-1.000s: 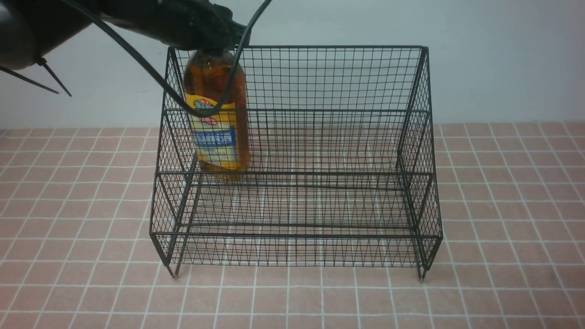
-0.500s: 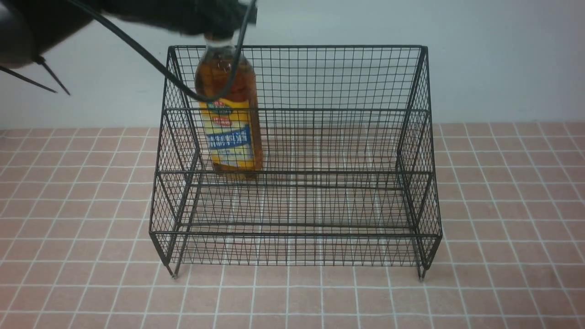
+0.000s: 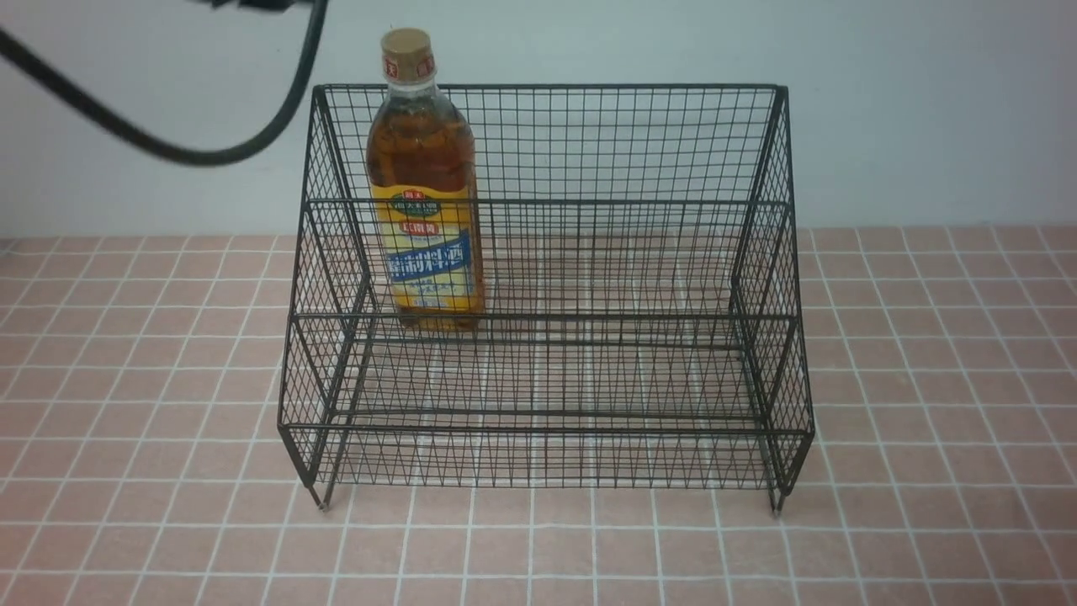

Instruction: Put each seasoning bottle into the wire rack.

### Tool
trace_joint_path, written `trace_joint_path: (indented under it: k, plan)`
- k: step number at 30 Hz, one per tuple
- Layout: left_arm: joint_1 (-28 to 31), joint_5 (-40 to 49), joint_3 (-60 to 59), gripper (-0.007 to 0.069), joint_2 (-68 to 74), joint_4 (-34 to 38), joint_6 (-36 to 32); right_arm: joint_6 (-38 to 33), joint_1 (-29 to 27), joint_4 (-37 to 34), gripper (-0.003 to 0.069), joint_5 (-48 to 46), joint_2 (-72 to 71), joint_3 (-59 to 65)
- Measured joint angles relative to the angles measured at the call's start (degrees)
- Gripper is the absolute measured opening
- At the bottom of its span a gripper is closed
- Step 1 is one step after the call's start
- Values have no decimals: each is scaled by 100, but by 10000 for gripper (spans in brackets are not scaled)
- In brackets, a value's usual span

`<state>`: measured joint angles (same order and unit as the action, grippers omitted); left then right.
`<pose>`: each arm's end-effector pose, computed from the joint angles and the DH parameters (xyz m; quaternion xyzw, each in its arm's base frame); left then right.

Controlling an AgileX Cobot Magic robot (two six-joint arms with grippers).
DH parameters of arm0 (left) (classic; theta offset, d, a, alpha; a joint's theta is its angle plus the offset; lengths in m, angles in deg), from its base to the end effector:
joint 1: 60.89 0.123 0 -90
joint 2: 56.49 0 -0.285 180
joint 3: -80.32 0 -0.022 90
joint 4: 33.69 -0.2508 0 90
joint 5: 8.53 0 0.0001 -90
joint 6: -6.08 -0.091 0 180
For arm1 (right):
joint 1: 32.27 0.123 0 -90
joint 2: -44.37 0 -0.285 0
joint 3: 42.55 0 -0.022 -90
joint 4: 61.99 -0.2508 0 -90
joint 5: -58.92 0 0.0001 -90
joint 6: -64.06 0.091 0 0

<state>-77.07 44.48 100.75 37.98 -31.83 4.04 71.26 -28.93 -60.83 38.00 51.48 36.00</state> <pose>0.3161 -0.0942 0.4424 0.1388 0.8842 -0.0707 0.4404 0.0527 0.0024 0.1731 0.0216 0.8014 0.0464 0.5960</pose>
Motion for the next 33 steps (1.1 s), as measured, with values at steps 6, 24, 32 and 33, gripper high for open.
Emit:
trace_joint_path:
  k: [6,24,32,33]
  plan:
    - [0,-284,-1257,-7,-1079,12,4,0,0,0,-12,0,0,0]
    - [0,-2604,-6352,-7,-5543,347,401,0,0,0,-12,0,0,0]
    - [0,-2004,-6739,-7,-5812,345,385,0,0,0,-12,0,0,0]
    - [0,-1957,-6742,-7,-5817,333,366,0,0,0,-12,0,0,0]
